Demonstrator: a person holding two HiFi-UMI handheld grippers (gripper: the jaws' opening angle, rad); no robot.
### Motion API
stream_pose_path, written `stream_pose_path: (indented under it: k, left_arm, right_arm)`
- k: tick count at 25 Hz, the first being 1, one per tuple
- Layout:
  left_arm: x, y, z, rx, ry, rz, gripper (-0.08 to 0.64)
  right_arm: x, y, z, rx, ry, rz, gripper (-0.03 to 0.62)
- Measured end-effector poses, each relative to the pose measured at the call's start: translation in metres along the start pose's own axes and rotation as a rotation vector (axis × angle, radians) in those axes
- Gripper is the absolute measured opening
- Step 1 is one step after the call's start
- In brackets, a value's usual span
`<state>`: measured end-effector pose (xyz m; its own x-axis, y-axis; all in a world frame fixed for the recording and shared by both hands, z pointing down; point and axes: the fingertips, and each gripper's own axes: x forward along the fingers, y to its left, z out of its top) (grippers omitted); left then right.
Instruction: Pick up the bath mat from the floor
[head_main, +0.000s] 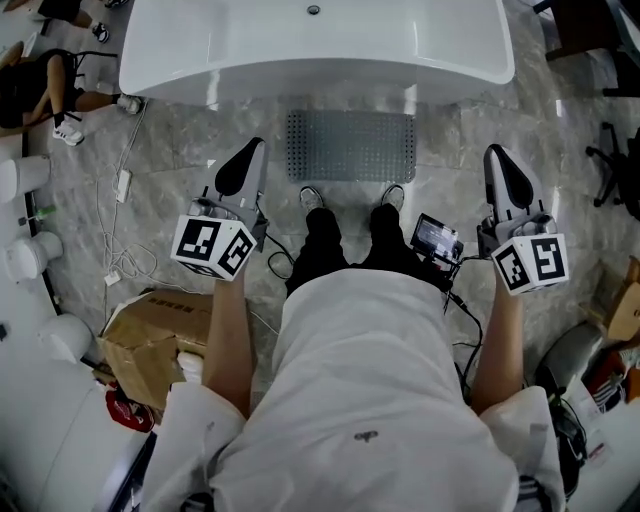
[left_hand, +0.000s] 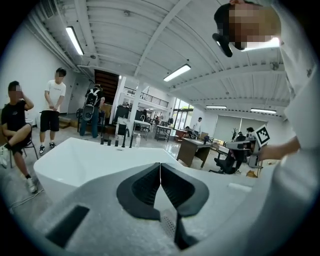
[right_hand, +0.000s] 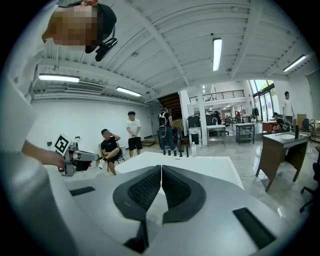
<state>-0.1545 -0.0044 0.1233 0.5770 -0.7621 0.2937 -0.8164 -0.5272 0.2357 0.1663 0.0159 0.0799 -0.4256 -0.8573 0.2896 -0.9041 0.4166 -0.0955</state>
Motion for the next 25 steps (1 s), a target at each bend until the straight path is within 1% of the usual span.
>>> stream_pose_path:
  k: [4, 7, 9, 11, 15, 17, 22, 25]
  left_arm:
    - [0.005, 0.010, -0.034, -0.058, 0.081, -0.005, 0.012]
    - [0.013, 0.017, -0.058, -0.064, 0.108, -0.019, 0.014]
    - [0.016, 0.020, -0.074, -0.082, 0.117, -0.030, 0.014]
    - [0.020, 0.023, -0.092, -0.084, 0.136, -0.038, 0.014]
    - [0.021, 0.031, -0.132, -0.087, 0.195, -0.034, 0.014]
    - [0.020, 0.032, -0.152, -0.105, 0.223, -0.032, 0.014]
    - [0.022, 0.032, -0.193, -0.122, 0.288, -0.032, 0.014]
    - [0.029, 0.035, -0.215, -0.129, 0.313, -0.031, 0.014]
  right_arm:
    - [0.010, -0.004, -0.034, -0.009, 0.079, -0.021, 0.009]
    - [0.018, -0.008, -0.062, -0.024, 0.123, -0.034, 0.009]
    - [0.020, -0.009, -0.082, -0.020, 0.162, -0.038, 0.009]
    - [0.022, -0.012, -0.102, -0.014, 0.195, -0.049, 0.009]
    - [0.023, -0.014, -0.147, 0.031, 0.248, -0.071, 0.009]
    - [0.022, -0.013, -0.168, 0.053, 0.280, -0.062, 0.009]
    - [0.022, -0.015, -0.218, 0.044, 0.379, -0.035, 0.008]
    - [0.028, -0.018, -0.251, 0.080, 0.444, -0.002, 0.008]
